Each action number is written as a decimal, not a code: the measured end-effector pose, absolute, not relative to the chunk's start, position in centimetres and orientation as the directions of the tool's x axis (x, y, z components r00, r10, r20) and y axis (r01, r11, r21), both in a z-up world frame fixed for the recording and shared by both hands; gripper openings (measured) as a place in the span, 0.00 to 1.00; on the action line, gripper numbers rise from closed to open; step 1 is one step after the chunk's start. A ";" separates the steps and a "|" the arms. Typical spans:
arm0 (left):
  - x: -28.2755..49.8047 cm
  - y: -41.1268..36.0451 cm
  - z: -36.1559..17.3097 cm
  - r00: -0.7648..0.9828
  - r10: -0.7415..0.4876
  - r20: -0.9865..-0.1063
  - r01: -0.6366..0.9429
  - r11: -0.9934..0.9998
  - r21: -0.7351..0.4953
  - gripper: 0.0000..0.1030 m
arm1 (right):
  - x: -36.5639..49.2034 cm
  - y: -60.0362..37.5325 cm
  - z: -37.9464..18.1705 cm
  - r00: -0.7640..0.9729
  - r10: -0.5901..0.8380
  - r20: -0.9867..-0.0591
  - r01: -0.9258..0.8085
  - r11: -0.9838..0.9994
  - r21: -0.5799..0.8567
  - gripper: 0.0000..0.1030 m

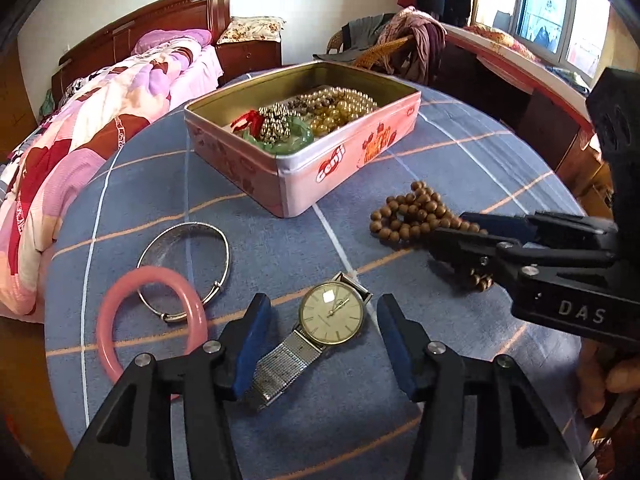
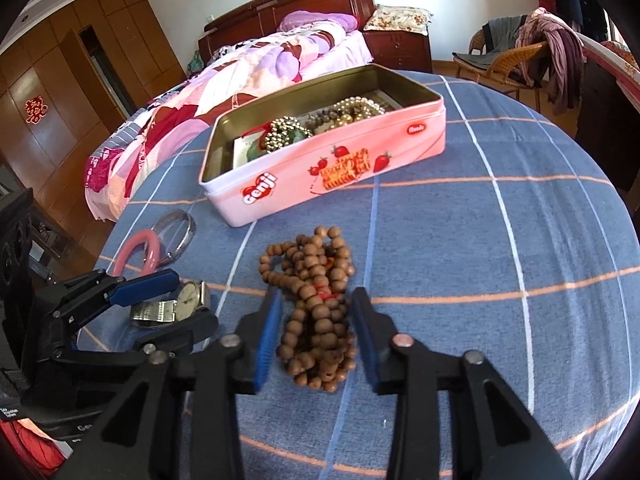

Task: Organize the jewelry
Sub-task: 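Grasp the gold wristwatch with the left tool while the right tool holds the wooden beads, then carry the watch and wooden beads into the pink tin and open both tools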

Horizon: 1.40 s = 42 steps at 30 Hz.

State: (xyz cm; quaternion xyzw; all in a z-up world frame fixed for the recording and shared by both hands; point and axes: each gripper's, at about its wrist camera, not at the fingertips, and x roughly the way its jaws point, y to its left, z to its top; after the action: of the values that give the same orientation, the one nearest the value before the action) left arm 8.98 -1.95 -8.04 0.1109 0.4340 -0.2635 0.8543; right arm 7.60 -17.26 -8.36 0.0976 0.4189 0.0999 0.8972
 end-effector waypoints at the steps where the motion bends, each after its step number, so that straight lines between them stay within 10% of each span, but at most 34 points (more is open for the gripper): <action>1: 9.0 -2.1 -8.1 0.485 -0.346 -0.803 0.554 0.832 -0.024 0.54 | 7.7 -17.1 -8.3 0.628 0.255 -0.735 -0.099 0.963 0.250 0.45; 4: 9.3 -2.4 -8.1 0.482 -0.345 -0.805 0.559 0.829 -0.020 0.54 | 7.9 -16.6 -8.3 0.624 0.251 -0.740 -0.113 0.966 0.233 0.53; 7: 9.2 -2.4 -7.9 0.487 -0.352 -0.799 0.564 0.825 -0.020 0.32 | 8.2 -16.4 -8.3 0.624 0.247 -0.741 -0.108 0.967 0.231 0.58; 12: 8.9 -2.1 -7.9 0.492 -0.361 -0.793 0.537 0.842 -0.050 0.32 | 8.7 -15.4 -8.3 0.625 0.189 -0.758 -0.107 0.982 0.157 0.58; 17: 8.1 -1.6 -7.8 0.501 -0.380 -0.778 0.476 0.871 -0.120 0.32 | 8.5 -14.8 -8.4 0.626 0.127 -0.769 -0.101 0.992 0.081 0.30; 23: 7.1 -1.0 -7.3 0.552 -0.384 -0.740 0.407 0.899 -0.163 0.32 | 7.9 -16.6 -7.9 0.655 0.206 -0.727 -0.094 0.977 0.192 0.23; 42: 6.6 -2.2 -1.9 0.683 -0.409 -0.605 0.394 0.904 -0.166 0.32 | 4.1 -18.2 -1.2 0.831 0.224 -0.509 -0.063 0.947 0.315 0.22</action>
State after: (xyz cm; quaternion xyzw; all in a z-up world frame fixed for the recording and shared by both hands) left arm 6.63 -2.17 -1.93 -0.0114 0.3326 -0.2186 0.9173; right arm 4.13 -18.23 -1.22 0.1438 0.2807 0.0757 0.9459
